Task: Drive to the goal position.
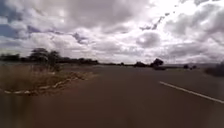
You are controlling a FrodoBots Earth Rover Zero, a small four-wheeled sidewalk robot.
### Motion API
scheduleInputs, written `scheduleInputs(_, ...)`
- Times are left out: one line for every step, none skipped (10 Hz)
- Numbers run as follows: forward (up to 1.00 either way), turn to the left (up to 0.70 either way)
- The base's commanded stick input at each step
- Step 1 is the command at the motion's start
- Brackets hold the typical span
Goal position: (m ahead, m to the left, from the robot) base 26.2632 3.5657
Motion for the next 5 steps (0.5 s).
scheduleInputs(0.81, 0.00)
scheduleInputs(0.80, 0.00)
scheduleInputs(0.78, 0.00)
scheduleInputs(0.79, 0.00)
scheduleInputs(0.81, 0.00)
